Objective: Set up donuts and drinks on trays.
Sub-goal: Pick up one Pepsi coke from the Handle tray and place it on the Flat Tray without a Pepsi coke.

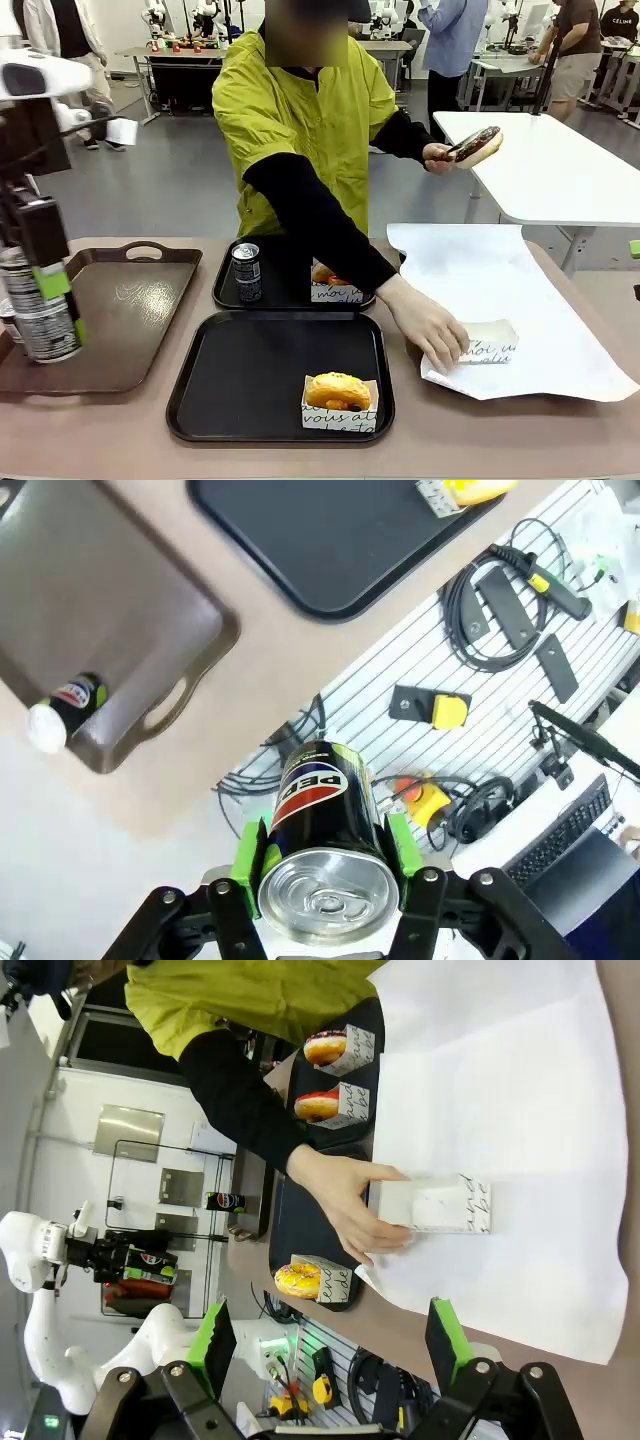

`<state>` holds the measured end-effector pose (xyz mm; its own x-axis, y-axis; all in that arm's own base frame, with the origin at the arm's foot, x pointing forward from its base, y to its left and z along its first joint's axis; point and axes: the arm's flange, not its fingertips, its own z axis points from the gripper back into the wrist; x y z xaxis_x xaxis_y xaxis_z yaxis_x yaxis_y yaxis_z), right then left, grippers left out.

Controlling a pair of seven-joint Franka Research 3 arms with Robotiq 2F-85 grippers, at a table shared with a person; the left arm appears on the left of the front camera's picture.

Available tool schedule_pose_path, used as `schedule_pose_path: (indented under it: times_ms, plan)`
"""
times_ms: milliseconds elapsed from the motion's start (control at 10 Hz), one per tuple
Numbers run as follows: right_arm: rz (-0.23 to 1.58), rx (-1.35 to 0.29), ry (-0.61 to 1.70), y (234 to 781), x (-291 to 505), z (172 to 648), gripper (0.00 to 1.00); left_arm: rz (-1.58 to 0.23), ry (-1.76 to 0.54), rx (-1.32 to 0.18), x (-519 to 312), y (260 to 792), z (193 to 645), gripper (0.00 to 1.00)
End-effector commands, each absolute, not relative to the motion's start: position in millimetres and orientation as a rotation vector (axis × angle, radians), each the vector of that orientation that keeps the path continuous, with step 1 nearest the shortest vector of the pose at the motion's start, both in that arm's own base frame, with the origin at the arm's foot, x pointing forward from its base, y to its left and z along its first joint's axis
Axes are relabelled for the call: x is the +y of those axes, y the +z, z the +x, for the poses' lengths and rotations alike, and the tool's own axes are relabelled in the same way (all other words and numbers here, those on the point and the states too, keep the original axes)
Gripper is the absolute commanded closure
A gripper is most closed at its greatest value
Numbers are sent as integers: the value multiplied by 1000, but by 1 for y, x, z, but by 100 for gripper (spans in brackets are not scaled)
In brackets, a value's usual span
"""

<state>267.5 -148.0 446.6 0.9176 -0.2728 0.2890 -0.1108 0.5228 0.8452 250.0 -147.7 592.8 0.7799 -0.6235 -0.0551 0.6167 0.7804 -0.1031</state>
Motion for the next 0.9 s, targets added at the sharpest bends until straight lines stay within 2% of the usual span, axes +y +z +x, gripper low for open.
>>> schedule_pose_path:
  times_ms: [0, 100, 600, 800]
  plan:
    - [1026, -420, -99, 447, -148, 269, 0, -44, -659, 77, -159, 571, 260, 41]
    - [1026, -420, -99, 447, -148, 269, 0, -81, -671, 88, -148, 593, 250, 41]
    - [1026, -420, -99, 447, -148, 269, 0, -81, -671, 88, -148, 593, 250, 41]
    - [1026, -420, -99, 447, -148, 269, 0, -43, -666, 103, -168, 570, 265, 41]
